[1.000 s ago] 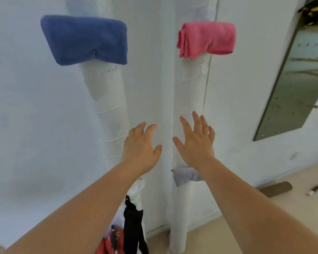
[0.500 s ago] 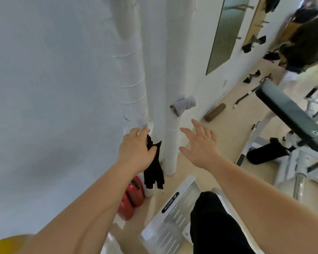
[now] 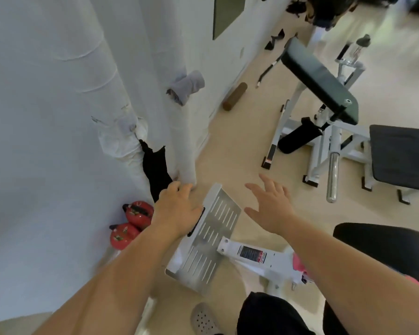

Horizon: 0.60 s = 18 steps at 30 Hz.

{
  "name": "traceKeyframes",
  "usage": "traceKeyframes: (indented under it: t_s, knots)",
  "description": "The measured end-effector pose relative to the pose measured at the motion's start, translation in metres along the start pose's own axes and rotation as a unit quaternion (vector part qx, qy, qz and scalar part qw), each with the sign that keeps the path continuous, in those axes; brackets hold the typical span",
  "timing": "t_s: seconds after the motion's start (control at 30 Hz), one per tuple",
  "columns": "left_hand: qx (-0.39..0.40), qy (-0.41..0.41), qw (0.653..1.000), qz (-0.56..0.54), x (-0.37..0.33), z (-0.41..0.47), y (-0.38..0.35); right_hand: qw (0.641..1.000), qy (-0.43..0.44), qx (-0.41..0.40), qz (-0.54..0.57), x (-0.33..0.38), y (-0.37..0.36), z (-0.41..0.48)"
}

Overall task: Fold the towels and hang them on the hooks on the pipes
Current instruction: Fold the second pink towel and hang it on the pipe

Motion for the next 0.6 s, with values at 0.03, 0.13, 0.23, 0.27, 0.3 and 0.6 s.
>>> traceKeyframes:
  t_s: [0.03, 0.13, 0.23, 0.27, 0.3, 0.6]
  knots:
    - [0.017, -0.001, 1.000, 0.001, -0.004, 0.003, -0.013, 1.000, -0.014, 0.013, 0.001, -0.013, -0.011, -0.002]
    - [0.064, -0.022, 0.998, 0.007, -0.029, 0.014, -0.057, 0.996, -0.059, 0.063, 0.019, -0.057, -0.049, -0.017]
    - [0.112, -0.074, 0.991, 0.025, -0.075, 0.026, -0.111, 0.987, -0.116, 0.100, 0.039, -0.114, -0.087, -0.046]
    - [0.129, -0.088, 0.987, 0.029, -0.094, 0.028, -0.131, 0.984, -0.134, 0.107, 0.047, -0.135, -0.099, -0.057]
    - [0.150, -0.102, 0.983, 0.033, -0.115, 0.030, -0.151, 0.981, -0.152, 0.111, 0.057, -0.156, -0.111, -0.068]
    - [0.294, -0.141, 0.944, 0.059, -0.274, 0.004, -0.310, 0.955, -0.270, 0.083, 0.093, -0.339, -0.183, -0.161]
Point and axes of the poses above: each hand's wrist, its own z-axis towards the middle knuckle, its own y-axis out of the back of the hand, x = y × z, the point moved 6 cm from there along z, towards the middle knuckle, and after that the axes turned 4 degrees about x, right-handed, at the moved point
